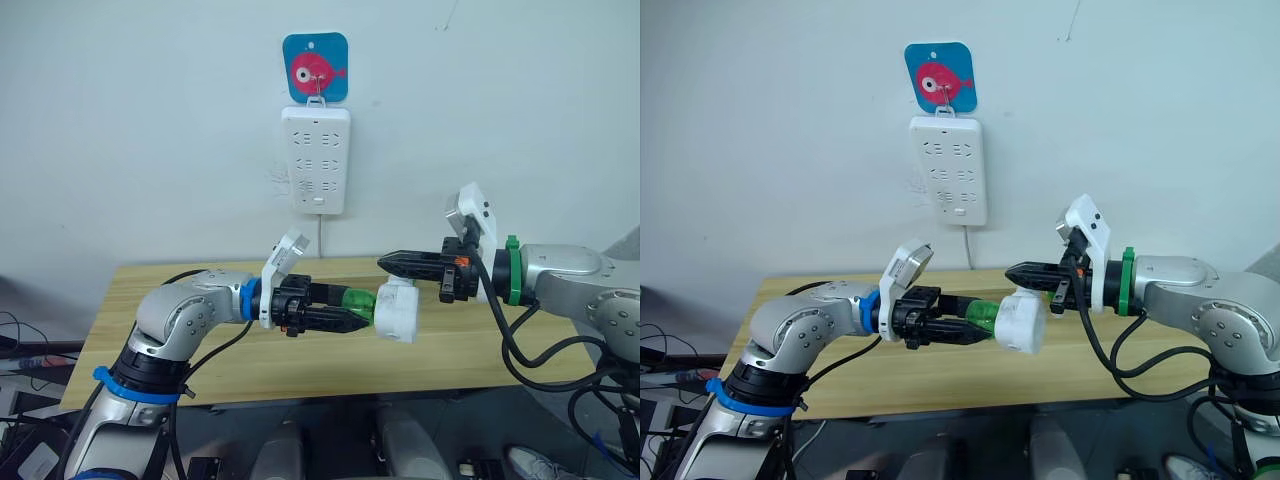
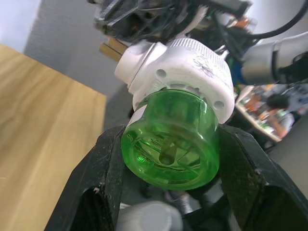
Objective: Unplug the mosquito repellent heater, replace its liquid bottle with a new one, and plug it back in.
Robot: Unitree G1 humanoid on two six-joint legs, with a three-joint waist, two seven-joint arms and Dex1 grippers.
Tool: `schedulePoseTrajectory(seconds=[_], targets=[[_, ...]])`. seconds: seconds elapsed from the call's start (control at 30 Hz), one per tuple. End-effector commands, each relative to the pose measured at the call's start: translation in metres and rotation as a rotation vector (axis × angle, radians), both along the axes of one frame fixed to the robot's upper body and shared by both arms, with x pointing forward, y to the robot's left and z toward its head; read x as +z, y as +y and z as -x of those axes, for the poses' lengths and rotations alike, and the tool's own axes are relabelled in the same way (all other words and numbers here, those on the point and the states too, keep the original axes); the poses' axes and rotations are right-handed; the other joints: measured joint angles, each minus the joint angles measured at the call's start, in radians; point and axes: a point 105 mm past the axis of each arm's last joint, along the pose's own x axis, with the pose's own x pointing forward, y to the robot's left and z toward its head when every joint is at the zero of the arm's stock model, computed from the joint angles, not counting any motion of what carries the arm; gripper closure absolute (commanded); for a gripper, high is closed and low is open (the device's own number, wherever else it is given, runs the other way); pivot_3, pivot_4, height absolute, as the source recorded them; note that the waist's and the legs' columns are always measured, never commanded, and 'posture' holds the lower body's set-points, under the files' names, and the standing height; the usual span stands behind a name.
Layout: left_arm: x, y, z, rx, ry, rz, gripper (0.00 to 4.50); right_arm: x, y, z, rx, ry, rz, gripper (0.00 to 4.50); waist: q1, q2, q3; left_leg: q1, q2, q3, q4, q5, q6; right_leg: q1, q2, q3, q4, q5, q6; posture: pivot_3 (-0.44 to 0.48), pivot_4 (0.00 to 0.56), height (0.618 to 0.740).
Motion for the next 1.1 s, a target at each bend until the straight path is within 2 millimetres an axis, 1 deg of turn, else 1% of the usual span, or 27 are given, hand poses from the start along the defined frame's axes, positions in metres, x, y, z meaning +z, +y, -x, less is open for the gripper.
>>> schedulePoseTrajectory(seconds=[0.03,0.17,0.3,0.33,0.4,0.47,0.53,0.57,0.63,0.7,0.77,0.9,0.93,1.1], targets=[[0.021,0.001,0.006,-0.031,-0.010,0.072,2.06,-0.005,-0.002,0.001,0.008,0.006,0.019,4.50,0.000,0.000,0.000,0.000,0.000,0.000,0.000,0.000,0.000,0.000,0.000,0.000,0.000,0.000,0.000,-0.166,0.152,0.733],[0.022,0.003,0.004,-0.022,0.016,0.074,2.06,-0.006,-0.002,0.001,0.006,0.018,0.001,4.50,0.000,0.000,0.000,0.000,0.000,0.000,0.000,0.000,0.000,0.000,0.000,0.000,0.000,0.000,0.000,-0.167,0.151,0.733],[0.017,0.005,0.005,-0.020,0.023,0.054,2.06,0.003,-0.006,-0.006,-0.053,-0.032,-0.030,4.50,0.000,0.000,0.000,0.000,0.000,0.000,0.000,0.000,0.000,0.000,0.000,0.000,0.000,0.000,0.000,-0.168,0.148,0.733],[0.016,0.006,0.005,-0.019,0.020,0.047,2.06,0.006,-0.008,-0.009,-0.071,-0.046,-0.039,4.50,0.000,0.000,0.000,0.000,0.000,0.000,0.000,0.000,0.000,0.000,0.000,0.000,0.000,0.000,0.000,-0.168,0.148,0.733],[0.012,0.007,0.004,-0.009,0.001,0.025,2.06,0.018,-0.019,-0.013,-0.115,-0.065,-0.077,4.50,0.001,0.000,0.000,0.000,0.000,0.000,0.000,0.000,0.000,0.000,0.000,0.000,0.000,0.000,0.000,-0.168,0.148,0.733],[0.007,0.008,0.003,0.000,-0.022,0.007,2.06,0.024,-0.027,-0.014,-0.139,-0.078,-0.090,4.50,0.001,0.000,0.000,0.000,0.000,0.000,0.000,0.000,0.000,0.000,0.000,0.000,0.000,0.000,0.000,-0.173,0.144,0.733],[0.002,0.008,-0.003,0.051,-0.090,0.002,2.06,0.030,-0.045,-0.009,-0.170,-0.056,-0.097,4.13,0.001,0.000,0.000,0.000,0.000,0.000,0.000,0.000,0.000,0.000,0.000,0.001,0.000,0.000,0.000,-0.178,0.143,0.733],[0.001,0.008,-0.006,0.069,-0.117,0.002,2.06,0.032,-0.051,-0.007,-0.175,-0.045,-0.100,3.91,0.002,0.000,0.000,0.000,0.000,0.000,0.000,0.000,0.000,0.000,0.000,0.000,0.000,0.000,0.000,-0.178,0.143,0.733],[-0.001,0.007,-0.011,0.108,-0.194,0.004,2.06,0.032,-0.059,0.001,-0.180,0.007,-0.112,3.22,0.004,0.000,0.000,0.000,0.000,0.000,-0.001,0.000,0.000,0.000,0.000,0.000,-0.001,0.000,0.000,-0.182,0.144,0.733],[-0.005,0.004,-0.021,0.166,-0.373,0.002,2.06,0.020,-0.070,0.018,-0.169,0.123,-0.099,2.51,0.009,0.000,0.000,-0.001,-0.001,0.000,-0.001,0.000,0.000,0.000,0.000,0.000,-0.001,0.000,0.000,-0.191,0.146,0.733],[-0.010,0.002,-0.022,0.159,-0.500,-0.008,2.06,0.013,-0.074,0.031,-0.157,0.213,-0.108,1.74,0.010,0.000,0.000,-0.001,-0.001,0.000,-0.001,0.000,0.000,0.001,-0.001,0.000,-0.002,0.000,0.000,-0.191,0.146,0.733],[-0.014,-0.001,-0.023,0.152,-0.647,0.014,2.06,0.000,-0.066,0.048,-0.123,0.361,-0.160,0.23,-0.001,0.000,-0.001,0.000,-0.001,0.004,-0.001,0.000,0.001,0.001,-0.001,0.003,-0.001,0.000,0.000,-0.200,0.147,0.733],[-0.013,-0.002,-0.023,0.158,-0.659,0.025,2.06,-0.003,-0.064,0.049,-0.130,0.383,-0.174,0.00,-0.001,0.000,-0.001,0.000,0.000,0.005,-0.001,0.000,0.001,0.001,0.000,0.003,-0.001,0.000,0.000,-0.200,0.147,0.733],[-0.008,-0.007,-0.019,0.150,-0.728,0.095,2.06,-0.010,-0.051,0.050,-0.132,0.516,-0.263,0.00,-0.002,-0.001,-0.001,0.001,0.002,0.007,0.001,0.000,0.001,0.001,0.003,0.004,-0.001,0.002,0.001,-0.200,0.142,0.733]])
